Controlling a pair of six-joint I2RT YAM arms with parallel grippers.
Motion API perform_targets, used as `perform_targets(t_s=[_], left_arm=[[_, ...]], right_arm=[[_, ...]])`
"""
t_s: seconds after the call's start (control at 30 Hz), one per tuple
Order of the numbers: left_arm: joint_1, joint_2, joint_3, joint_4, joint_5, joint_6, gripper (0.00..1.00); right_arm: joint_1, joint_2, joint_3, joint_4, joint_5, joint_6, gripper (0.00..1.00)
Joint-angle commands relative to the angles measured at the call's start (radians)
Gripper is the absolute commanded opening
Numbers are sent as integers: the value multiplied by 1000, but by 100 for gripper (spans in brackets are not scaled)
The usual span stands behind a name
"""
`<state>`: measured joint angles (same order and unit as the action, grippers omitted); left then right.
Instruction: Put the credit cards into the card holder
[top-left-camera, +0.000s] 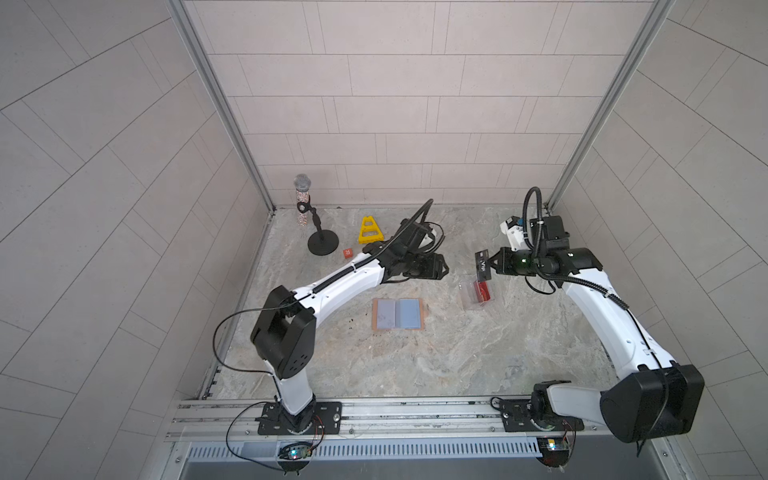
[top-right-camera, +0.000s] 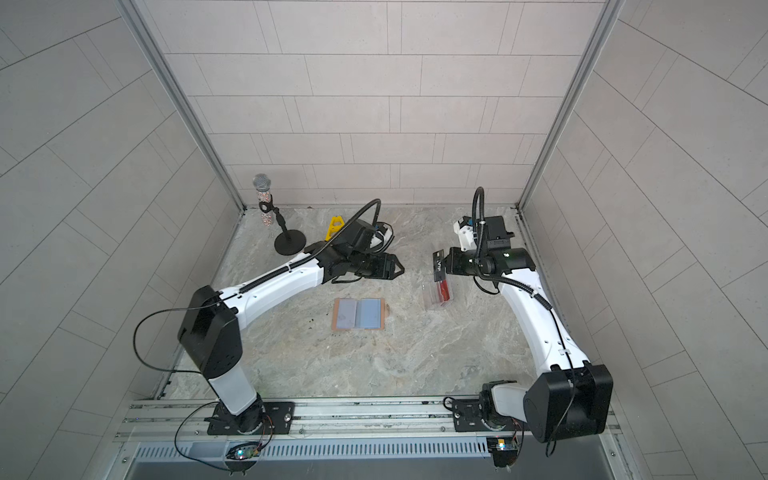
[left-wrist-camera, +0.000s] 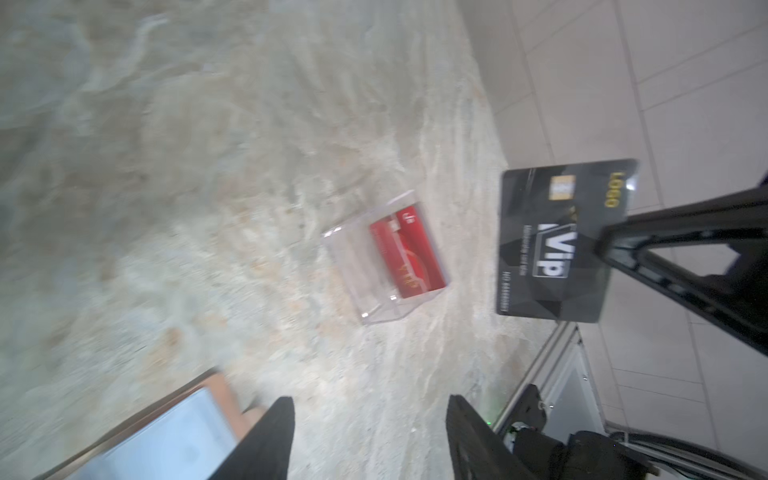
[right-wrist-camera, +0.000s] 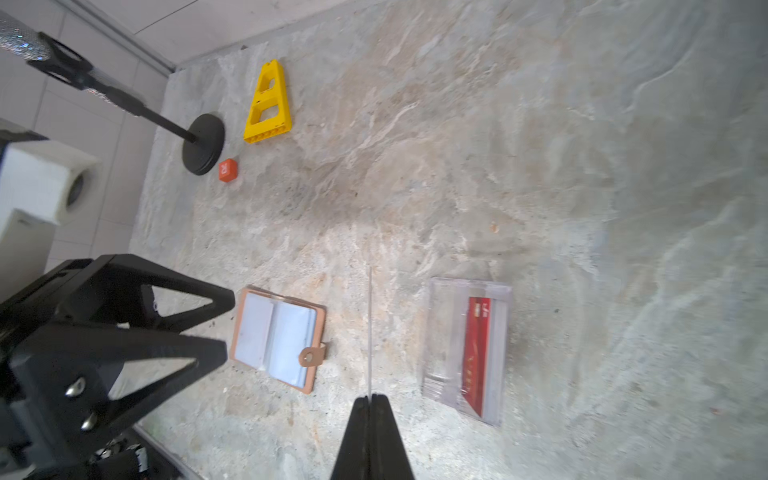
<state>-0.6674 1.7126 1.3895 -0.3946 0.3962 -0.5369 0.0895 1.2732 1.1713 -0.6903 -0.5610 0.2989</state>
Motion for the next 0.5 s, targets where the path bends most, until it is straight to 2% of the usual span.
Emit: perform_targets(t_s=[0.0,0.3,0.47], left_arm=[[73,-95,-115,-26,-65,33,64],[250,-315,-443,-72,-124,75,63],[273,-347,-553,-47,-110,78,62]], right_arm=[[52,21,-43,86,-75,61,0],[222,71,-157,282,-58,214,0],[320,127,-198,384,-36,298,0]])
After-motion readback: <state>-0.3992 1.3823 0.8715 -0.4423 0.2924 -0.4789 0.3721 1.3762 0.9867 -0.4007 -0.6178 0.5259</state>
